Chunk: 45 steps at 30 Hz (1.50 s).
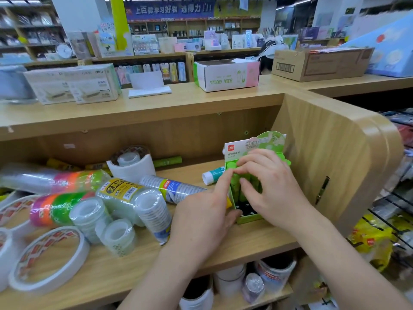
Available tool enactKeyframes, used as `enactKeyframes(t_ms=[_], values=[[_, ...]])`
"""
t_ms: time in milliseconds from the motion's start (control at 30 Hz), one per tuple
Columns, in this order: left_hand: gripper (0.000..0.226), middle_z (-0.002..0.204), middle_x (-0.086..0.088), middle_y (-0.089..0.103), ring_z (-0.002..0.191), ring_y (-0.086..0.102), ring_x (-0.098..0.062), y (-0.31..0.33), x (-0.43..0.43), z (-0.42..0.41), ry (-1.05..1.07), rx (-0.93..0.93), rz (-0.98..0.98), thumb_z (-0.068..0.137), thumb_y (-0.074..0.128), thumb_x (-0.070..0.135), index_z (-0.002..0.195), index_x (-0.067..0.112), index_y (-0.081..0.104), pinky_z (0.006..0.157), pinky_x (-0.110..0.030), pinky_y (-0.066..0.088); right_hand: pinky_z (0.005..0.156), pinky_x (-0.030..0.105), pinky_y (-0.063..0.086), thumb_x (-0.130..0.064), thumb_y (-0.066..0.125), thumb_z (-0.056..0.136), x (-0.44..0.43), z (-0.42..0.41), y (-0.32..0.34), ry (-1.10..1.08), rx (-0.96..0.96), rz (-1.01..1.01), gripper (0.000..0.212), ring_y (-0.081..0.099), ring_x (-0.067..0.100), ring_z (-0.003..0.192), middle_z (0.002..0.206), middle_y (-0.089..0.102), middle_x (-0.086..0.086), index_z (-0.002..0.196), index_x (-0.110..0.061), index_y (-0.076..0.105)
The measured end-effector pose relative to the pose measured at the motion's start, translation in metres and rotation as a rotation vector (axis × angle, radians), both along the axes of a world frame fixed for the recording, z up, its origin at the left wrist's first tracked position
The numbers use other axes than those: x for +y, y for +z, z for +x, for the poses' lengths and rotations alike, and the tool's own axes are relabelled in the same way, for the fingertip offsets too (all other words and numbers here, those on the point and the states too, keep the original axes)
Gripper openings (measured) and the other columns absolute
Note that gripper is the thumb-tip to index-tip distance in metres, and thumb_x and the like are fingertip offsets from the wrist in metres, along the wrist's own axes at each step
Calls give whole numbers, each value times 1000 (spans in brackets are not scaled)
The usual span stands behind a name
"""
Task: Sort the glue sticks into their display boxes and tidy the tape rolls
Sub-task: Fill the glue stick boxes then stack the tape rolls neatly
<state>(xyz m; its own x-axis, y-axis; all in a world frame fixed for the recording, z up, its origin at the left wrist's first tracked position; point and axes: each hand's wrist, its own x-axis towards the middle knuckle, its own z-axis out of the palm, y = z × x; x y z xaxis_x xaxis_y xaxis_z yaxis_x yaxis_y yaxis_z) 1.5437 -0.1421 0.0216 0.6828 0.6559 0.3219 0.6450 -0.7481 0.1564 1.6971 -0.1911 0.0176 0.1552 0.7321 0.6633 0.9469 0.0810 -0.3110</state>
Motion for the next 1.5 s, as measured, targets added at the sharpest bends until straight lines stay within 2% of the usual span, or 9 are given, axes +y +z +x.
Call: enactKeyframes(t_ms=[200,333,467,600,733,1000,1200,1333,1500], values=[[69,91,0,67,85,63,-24,-1,0,-4,-56,-81,-40,92,44,53,149,37,10,68,-38,47,97,50,45,-23,55,82,-8,-2,-2,-24,23,-80,33,53,20,118,120,63,-4,113,-19,68],[39,92,0,67,87,61,-22,11,-5,-15,-248,-336,-259,95,46,35,133,31,40,75,-39,47,108,48,36,-17,51,88,-13,-16,1,-91,-21,67,42,42,27,130,138,52,7,129,-12,60],[19,94,-12,66,83,60,-24,37,-12,-29,-452,-767,-563,96,50,33,109,21,58,74,-38,52,105,29,41,-28,46,96,-26,-48,12,262,572,94,39,51,8,126,131,59,-8,133,-23,55],[17,86,-20,59,70,58,-26,50,-15,-33,-480,-942,-824,91,60,21,102,9,64,53,-27,50,83,30,56,-28,52,89,-28,-66,14,694,1138,-139,44,67,17,104,119,69,-1,133,-24,51],[16,89,-17,59,70,57,-37,49,-9,-43,-320,-896,-619,79,71,29,95,29,71,62,-47,51,66,18,50,-21,70,80,-20,-68,14,696,1095,-126,27,64,9,74,91,74,-2,107,-17,71],[25,89,1,74,85,70,-17,57,6,-104,-128,-860,-504,77,75,3,93,21,74,78,-33,58,64,16,52,-15,79,61,0,-88,28,632,1266,96,24,68,12,74,80,74,4,84,-11,74],[28,87,12,74,86,69,-6,64,40,-169,26,-757,-286,91,60,2,95,27,73,80,-23,54,67,18,54,-9,71,76,25,-143,44,595,1147,191,26,69,9,74,80,72,-1,100,-18,69],[27,109,13,70,103,63,-12,69,106,-202,292,-266,-35,95,51,17,110,29,70,89,-28,47,75,21,53,-1,69,84,39,-170,43,505,963,216,35,69,12,86,98,68,9,107,-27,66],[39,130,1,61,119,55,-22,57,173,-216,311,157,-158,92,47,21,128,28,57,97,-33,45,82,27,51,-14,70,84,55,-204,35,306,556,275,26,63,12,96,102,63,-5,104,-31,66]])
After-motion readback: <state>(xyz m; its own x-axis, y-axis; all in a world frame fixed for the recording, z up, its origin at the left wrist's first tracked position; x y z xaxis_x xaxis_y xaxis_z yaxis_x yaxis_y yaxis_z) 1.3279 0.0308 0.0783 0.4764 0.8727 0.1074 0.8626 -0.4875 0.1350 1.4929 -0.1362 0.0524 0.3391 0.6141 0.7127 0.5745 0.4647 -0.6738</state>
